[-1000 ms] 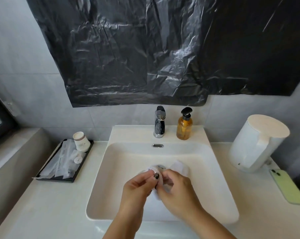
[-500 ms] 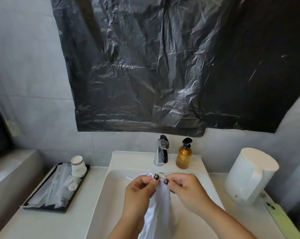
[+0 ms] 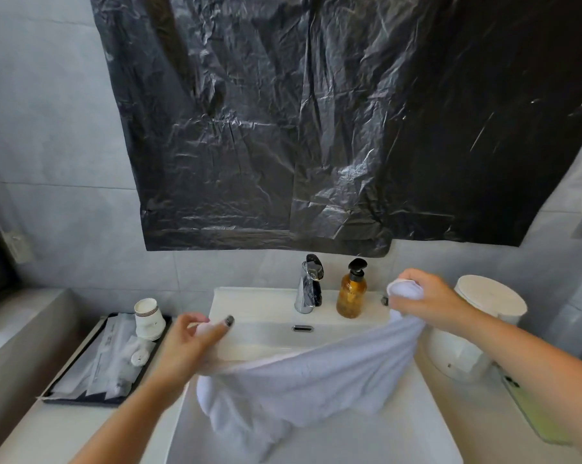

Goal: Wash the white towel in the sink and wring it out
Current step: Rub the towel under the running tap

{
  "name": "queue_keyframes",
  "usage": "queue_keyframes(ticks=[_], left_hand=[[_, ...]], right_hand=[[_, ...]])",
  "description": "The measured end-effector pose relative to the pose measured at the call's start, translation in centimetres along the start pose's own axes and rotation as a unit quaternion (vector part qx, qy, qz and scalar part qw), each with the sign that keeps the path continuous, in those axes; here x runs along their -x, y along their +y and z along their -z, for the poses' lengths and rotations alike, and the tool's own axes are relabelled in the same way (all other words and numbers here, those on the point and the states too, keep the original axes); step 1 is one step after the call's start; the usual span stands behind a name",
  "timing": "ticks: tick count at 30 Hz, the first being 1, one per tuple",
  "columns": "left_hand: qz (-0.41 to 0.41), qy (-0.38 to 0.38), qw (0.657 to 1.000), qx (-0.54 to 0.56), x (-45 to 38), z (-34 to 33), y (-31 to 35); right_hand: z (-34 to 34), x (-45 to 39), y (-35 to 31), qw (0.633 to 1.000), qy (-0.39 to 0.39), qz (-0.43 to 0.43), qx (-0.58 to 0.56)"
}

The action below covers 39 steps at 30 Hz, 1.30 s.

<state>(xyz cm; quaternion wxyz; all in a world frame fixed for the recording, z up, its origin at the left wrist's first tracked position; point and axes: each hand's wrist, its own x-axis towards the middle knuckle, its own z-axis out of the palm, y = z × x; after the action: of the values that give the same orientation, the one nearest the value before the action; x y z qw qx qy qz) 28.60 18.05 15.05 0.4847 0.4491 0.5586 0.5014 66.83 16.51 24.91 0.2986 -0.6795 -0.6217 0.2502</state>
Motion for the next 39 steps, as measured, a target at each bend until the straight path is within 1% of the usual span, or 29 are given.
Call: queue_keyframes(ticks=[1, 2, 3, 4, 5, 7, 9, 11, 12, 13, 14, 15, 16, 17, 18, 20, 21, 23, 25, 27, 29, 31, 32, 33, 36, 37, 39], left_hand=[[-0.038, -0.019, 0.990, -0.132, -0.3, 0.2, 0.3], [-0.077, -0.035, 0.960, -0.268, -0.5, 0.4, 0.7], [-0.107, -0.049, 0.920, -0.374, -0.8, 0.4, 0.9], [-0.122, -0.058, 0.886, -0.443, -1.0, 0.5, 1.1], [-0.128, -0.061, 0.864, -0.483, -1.3, 0.5, 1.1], [-0.134, -0.056, 0.845, -0.515, -1.7, 0.3, 0.8], [-0.125, -0.062, 0.818, -0.558, -1.9, -0.1, 0.5], [-0.098, -0.088, 0.778, -0.614, -1.1, -1.6, 0.8], [-0.113, -0.102, 0.770, -0.620, -0.6, -2.7, 0.8], [-0.131, -0.124, 0.774, -0.607, -0.1, -4.0, 0.9], [-0.146, -0.154, 0.798, -0.564, 0.6, -5.4, 1.3], [-0.146, -0.194, 0.843, -0.479, 1.3, -6.9, 1.7], [-0.131, -0.239, 0.881, -0.386, 1.9, -8.4, 2.1], [-0.111, -0.272, 0.897, -0.331, 2.3, -9.9, 2.3], [-0.099, -0.291, 0.896, -0.322, 2.4, -11.2, 2.1], [-0.066, -0.313, 0.875, -0.363, 2.1, -13.1, 0.9], [-0.038, -0.327, 0.874, -0.356, 1.9, -13.8, 0.1], [0.001, -0.361, 0.884, -0.298, 1.4, -14.9, -1.2], [0.012, -0.388, 0.895, -0.220, 1.3, -16.2, -1.7], [0.055, -0.358, 0.925, -0.111, 0.9, -17.7, -1.8], [0.141, -0.294, 0.945, 0.033, 0.1, -19.4, -1.8], [0.235, -0.239, 0.925, 0.179, -0.3, -21.4, -1.2], [0.263, -0.215, 0.912, 0.228, -0.6, -22.3, -0.9], [0.274, -0.186, 0.909, 0.252, -0.8, -23.3, -0.5], [0.270, -0.075, 0.925, 0.258, -2.9, -26.0, -0.4], [0.268, -0.052, 0.924, 0.268, -3.7, -26.8, -0.4], [0.266, -0.035, 0.914, 0.305, -5.6, -28.0, -0.8]], right_hand=[[0.3, 0.0, -0.6, 0.997, -0.022, 0.023, 0.067], [0.4, -0.2, -1.3, 0.992, -0.025, 0.047, 0.111], [0.4, -0.4, -2.1, 0.989, -0.009, 0.073, 0.130], [0.5, -0.8, -3.0, 0.986, 0.025, 0.095, 0.132], [0.7, -1.3, -3.7, 0.985, 0.066, 0.107, 0.122], [1.2, -2.0, -5.3, 0.980, 0.130, 0.116, 0.100], [1.2, -2.5, -6.6, 0.981, 0.147, 0.106, 0.075], [0.3, -2.6, -7.9, 0.984, 0.146, 0.089, 0.056], [-0.3, -2.6, -8.5, 0.985, 0.145, 0.086, 0.043], [-0.9, -2.7, -9.1, 0.985, 0.144, 0.090, 0.030], [-1.3, -2.7, -9.6, 0.985, 0.145, 0.095, 0.016], [-1.5, -2.7, -10.2, 0.985, 0.146, 0.096, 0.001], [-1.6, -2.8, -10.6, 0.984, 0.148, 0.092, -0.014], [-1.5, -2.9, -11.0, 0.983, 0.155, 0.091, -0.024], [-1.4, -3.0, -11.1, 0.982, 0.162, 0.091, -0.027], [-1.0, -3.5, -10.7, 0.981, 0.171, 0.094, 0.000], [-1.0, -3.8, -10.0, 0.982, 0.166, 0.092, 0.021], [-1.3, -4.6, -7.6, 0.987, 0.132, 0.070, 0.052], [-1.9, -5.5, -4.6, 0.994, 0.076, 0.024, 0.077], [-2.3, -6.5, -1.4, 0.995, 0.046, -0.012, 0.085], [-2.5, -7.7, 1.0, 0.995, 0.049, -0.010, 0.084], [-2.7, -9.1, 2.6, 0.995, 0.060, 0.008, 0.074], [-2.9, -9.9, 3.1, 0.995, 0.064, 0.023, 0.077], [-3.1, -10.7, 3.6, 0.992, 0.068, 0.045, 0.091], [-4.2, -13.0, 4.2, 0.981, 0.056, 0.112, 0.147], [-4.7, -13.6, 4.2, 0.978, 0.041, 0.127, 0.160], [-5.5, -14.4, 4.2, 0.974, 0.010, 0.136, 0.183]])
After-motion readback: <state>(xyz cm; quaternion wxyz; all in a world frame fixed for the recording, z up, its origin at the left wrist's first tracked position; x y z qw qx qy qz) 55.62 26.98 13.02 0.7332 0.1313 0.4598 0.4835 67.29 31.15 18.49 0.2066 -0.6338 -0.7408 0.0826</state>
